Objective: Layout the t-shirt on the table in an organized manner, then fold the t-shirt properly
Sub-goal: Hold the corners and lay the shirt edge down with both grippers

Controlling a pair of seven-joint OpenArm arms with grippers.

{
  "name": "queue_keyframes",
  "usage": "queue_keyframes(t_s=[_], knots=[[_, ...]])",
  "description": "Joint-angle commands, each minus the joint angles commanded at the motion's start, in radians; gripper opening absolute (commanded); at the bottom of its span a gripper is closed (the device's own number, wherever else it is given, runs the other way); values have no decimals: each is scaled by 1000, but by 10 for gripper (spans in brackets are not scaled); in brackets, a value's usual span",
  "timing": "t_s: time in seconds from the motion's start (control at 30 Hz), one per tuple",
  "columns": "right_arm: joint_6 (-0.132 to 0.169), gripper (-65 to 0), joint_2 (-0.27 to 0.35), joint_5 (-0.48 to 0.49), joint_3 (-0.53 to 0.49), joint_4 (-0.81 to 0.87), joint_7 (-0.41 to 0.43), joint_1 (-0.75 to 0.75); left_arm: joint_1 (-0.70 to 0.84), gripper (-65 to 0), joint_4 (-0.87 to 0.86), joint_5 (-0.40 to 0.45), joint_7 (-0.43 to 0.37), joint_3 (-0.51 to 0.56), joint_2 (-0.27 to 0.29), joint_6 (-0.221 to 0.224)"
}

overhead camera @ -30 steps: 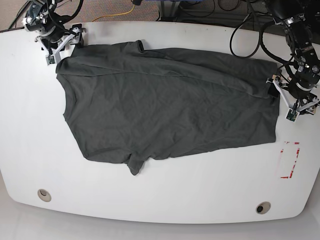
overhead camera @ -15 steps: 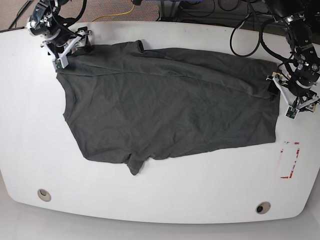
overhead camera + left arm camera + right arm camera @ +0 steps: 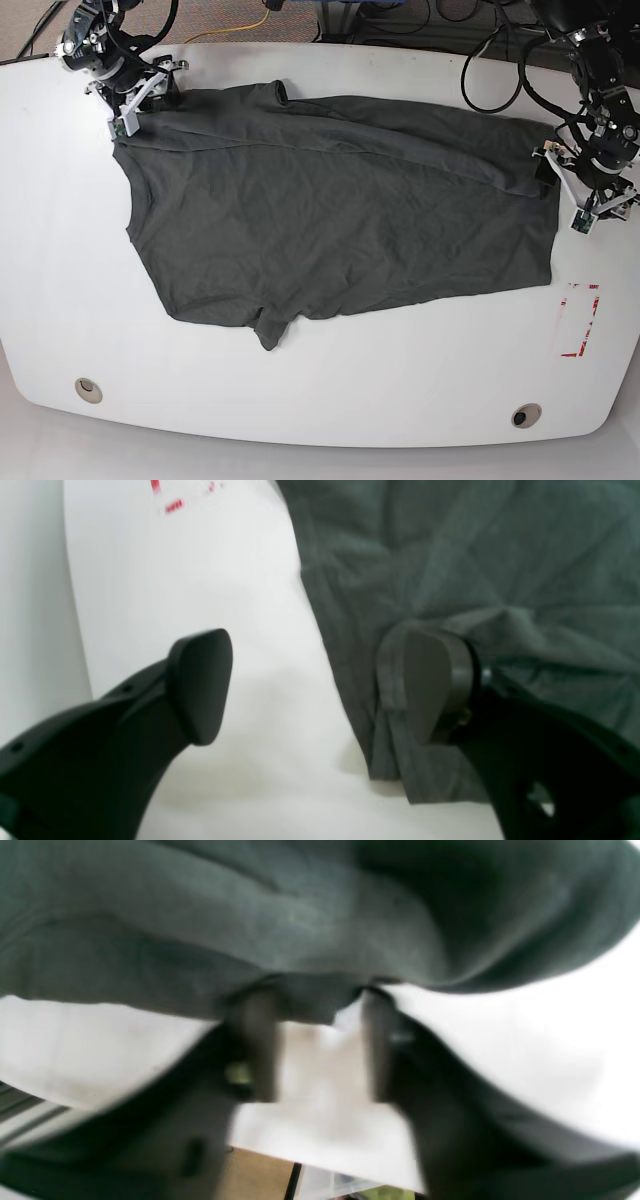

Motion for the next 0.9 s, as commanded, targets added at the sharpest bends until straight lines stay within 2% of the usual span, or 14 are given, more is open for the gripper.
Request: queue_keyframes(t_s=[0.07,0.2,0.37,0.5,0.63,0.8,0.9], knots=[[0,-647,0,0,0,0,-2,-2,0,-144,0,0,0,0,0,0],[0,-637,0,3,0,5,-2,-5,0,-144,0,0,0,0,0,0],[0,-650,2,60,0,92,-23,-41,0,-144,0,0,0,0,0,0],[0,-650,6,147,5,195,-114,-49,0,-144,0,0,0,0,-2,0],[0,-650,28,279,29,207,-186,-44,0,-144,0,0,0,2,-2,0],[0,-650,63,446,64,206,-210,-28,0,-144,0,0,0,2,-2,0],[0,-650,91,496,71,204,-215,15,0,-144,0,0,0,2,-3,0]])
